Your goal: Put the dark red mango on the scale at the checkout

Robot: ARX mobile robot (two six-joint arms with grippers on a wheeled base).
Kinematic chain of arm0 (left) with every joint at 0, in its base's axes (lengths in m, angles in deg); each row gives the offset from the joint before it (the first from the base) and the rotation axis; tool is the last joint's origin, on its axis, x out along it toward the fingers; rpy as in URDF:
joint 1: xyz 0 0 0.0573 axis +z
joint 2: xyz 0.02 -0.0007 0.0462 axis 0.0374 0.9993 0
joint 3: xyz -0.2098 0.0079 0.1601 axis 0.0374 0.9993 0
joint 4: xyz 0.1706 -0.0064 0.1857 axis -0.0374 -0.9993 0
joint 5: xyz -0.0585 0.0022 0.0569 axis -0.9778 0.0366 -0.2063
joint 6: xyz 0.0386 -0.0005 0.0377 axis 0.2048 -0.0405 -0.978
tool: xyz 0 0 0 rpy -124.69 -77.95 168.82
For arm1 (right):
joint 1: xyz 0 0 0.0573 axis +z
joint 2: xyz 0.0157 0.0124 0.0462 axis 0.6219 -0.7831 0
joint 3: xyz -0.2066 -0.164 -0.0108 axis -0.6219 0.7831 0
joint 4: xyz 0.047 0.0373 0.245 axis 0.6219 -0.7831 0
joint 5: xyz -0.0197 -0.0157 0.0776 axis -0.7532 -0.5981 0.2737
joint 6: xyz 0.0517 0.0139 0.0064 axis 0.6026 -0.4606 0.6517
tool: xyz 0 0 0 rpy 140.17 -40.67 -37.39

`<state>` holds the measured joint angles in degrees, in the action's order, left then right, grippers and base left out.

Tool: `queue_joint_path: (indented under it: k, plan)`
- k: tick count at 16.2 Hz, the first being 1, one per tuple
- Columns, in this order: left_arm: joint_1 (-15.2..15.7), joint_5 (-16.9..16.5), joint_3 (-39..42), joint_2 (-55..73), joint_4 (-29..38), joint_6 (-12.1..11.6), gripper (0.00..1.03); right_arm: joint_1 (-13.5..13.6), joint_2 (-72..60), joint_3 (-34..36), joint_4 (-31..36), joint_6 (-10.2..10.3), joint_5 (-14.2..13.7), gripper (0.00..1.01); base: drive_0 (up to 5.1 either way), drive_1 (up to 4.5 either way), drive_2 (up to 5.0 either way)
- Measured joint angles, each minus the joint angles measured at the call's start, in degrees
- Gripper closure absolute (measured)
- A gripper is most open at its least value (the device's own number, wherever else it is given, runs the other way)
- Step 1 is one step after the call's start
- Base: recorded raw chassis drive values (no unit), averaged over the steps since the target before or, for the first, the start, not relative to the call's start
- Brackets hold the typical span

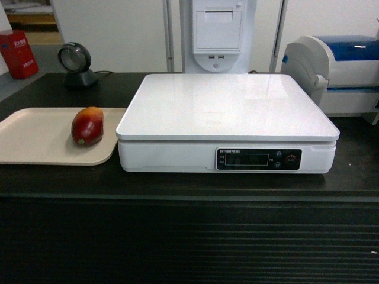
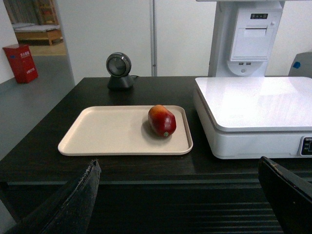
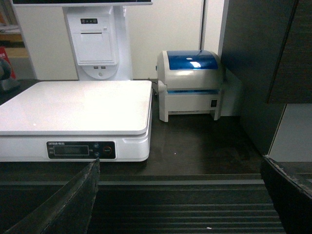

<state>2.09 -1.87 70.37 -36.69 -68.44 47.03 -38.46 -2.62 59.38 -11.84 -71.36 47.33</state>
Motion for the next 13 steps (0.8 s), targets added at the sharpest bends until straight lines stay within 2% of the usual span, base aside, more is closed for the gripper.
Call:
queue_joint_path:
  k: [13]
  plan:
    - [0.0, 0.0, 0.0, 0.0, 0.0, 0.0, 0.05, 0.0, 0.0, 0.0, 0.0, 0.0, 0.0, 0.03, 0.0, 0.0, 0.0]
